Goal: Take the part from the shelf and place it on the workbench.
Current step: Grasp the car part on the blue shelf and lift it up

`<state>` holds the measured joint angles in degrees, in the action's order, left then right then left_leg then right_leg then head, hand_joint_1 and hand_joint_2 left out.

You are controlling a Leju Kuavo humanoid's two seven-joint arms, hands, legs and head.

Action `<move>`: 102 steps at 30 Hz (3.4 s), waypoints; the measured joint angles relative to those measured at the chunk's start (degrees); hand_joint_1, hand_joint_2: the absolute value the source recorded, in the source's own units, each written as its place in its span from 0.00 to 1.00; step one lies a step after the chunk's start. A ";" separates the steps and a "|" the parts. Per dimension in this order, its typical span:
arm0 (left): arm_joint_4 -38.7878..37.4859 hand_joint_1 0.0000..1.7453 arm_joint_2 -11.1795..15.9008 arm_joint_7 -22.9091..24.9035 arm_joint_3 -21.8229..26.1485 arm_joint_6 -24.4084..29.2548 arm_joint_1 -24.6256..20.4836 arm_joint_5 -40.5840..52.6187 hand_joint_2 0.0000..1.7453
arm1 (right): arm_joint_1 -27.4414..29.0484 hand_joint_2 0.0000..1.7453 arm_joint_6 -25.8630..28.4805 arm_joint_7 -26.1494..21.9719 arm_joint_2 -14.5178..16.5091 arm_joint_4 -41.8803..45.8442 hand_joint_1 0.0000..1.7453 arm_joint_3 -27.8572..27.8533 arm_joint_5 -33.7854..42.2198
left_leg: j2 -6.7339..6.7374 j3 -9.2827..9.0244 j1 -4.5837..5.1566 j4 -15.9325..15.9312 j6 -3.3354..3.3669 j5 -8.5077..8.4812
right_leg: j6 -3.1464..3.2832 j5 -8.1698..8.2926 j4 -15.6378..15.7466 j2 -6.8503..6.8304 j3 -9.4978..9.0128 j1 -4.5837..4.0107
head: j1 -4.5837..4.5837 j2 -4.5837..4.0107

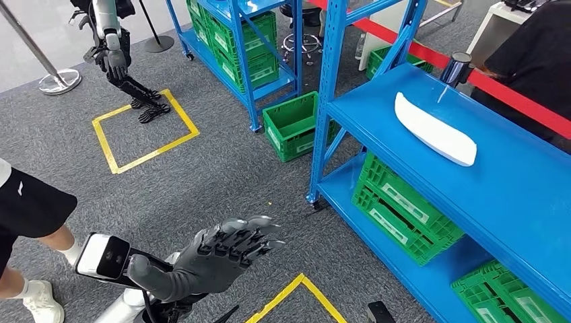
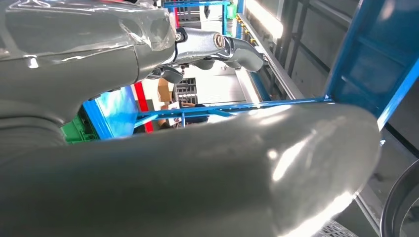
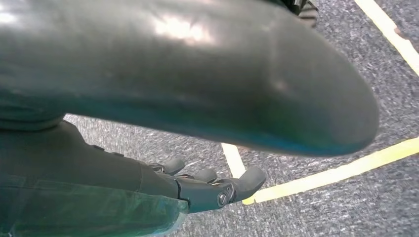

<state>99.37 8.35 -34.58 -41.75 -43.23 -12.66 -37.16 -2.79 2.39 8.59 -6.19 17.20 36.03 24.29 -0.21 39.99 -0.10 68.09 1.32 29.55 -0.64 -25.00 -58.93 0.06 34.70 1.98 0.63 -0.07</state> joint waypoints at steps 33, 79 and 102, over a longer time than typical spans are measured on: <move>-0.07 0.00 0.53 0.09 -0.17 -0.36 0.00 0.41 0.00 | -0.37 0.00 0.89 -0.80 0.31 -0.08 0.00 0.48 2.66 | -3.19 -5.49 -1.19 -8.53 -0.91 -4.10 | -0.55 -0.17 1.42 5.01 -1.34 0.24 | 0.15 0.00; -1.34 0.00 -0.20 1.03 -0.51 0.86 -0.61 -2.38 0.00 | 0.94 0.00 2.18 -2.16 0.21 -1.11 0.00 2.35 7.34 | 3.10 -8.02 0.55 -11.48 1.26 -4.14 | -2.75 -1.15 0.56 -0.61 -1.46 -0.37 | -0.14 0.00; -0.34 0.00 -0.51 -1.47 0.16 1.29 0.00 -1.65 0.00 | 0.89 0.00 2.84 -1.82 -0.58 -0.91 0.00 4.39 7.02 | 0.50 -10.20 0.61 -12.90 3.00 -3.25 | -0.99 -3.67 -7.50 0.65 2.95 -0.59 | -0.28 0.00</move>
<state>99.03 7.84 -36.05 -41.59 -41.94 -12.67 -38.81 -1.90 5.23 6.76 -6.76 16.29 40.41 31.31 0.29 29.79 0.51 55.19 4.32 26.31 -1.63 -28.67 -66.43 0.72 37.66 1.38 0.34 -0.07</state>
